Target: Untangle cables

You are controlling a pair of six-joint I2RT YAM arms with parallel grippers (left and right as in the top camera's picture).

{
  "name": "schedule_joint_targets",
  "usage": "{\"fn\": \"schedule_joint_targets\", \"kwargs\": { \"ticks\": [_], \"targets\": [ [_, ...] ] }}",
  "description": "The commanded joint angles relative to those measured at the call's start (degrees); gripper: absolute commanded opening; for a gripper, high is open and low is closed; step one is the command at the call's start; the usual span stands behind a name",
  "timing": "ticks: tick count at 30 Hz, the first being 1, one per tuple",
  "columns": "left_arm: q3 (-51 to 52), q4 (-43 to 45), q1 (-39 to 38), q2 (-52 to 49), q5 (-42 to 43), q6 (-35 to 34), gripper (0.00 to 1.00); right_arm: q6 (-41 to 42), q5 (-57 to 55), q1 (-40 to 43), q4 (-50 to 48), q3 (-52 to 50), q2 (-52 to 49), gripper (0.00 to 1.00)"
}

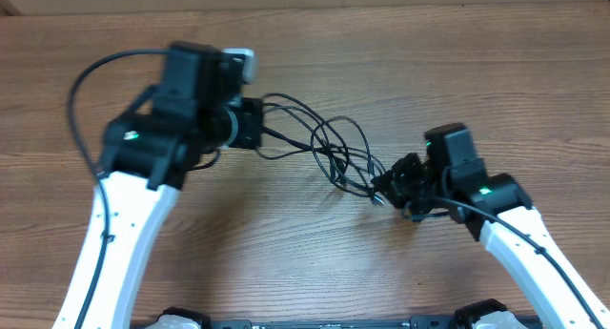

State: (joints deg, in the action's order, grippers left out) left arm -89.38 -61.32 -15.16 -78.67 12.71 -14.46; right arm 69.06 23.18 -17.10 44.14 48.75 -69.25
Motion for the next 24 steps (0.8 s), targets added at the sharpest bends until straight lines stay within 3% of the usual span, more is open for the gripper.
{"fn": "schedule_joint_targets", "kwargs": {
  "ticks": [1, 8, 15, 22, 24],
  "targets": [
    [-2.8, 1.55, 11.5, 5.51, -7.82, -7.06, 0.04, -4.28, -15.52, 8.5, 6.14, -3.69, -1.55, 0.04],
    [-2.6, 1.22, 18.67, 4.81, -5.27, -7.89, 0.04, -14.71, -13.25, 20.39, 6.99, -3.67, -1.55, 0.04],
    [-2.6, 2.03, 17.0, 2.95, 2.91, -7.37, 0.05, -28.61, 0.83, 21.7, 2.75, -3.67, -1.55, 0.04],
    [-2.6, 2.01, 12.92, -0.37, 14.23, 1.97, 0.05, -31.58, 7.43, 21.46, -0.81, -3.67, -1.53, 0.04],
    [-2.6, 1.95, 11.41, -1.11, 16.55, 4.35, 0.13, -31.58, 7.39, 21.44, -1.2, -3.67, -1.55, 0.04]
  ]
}}
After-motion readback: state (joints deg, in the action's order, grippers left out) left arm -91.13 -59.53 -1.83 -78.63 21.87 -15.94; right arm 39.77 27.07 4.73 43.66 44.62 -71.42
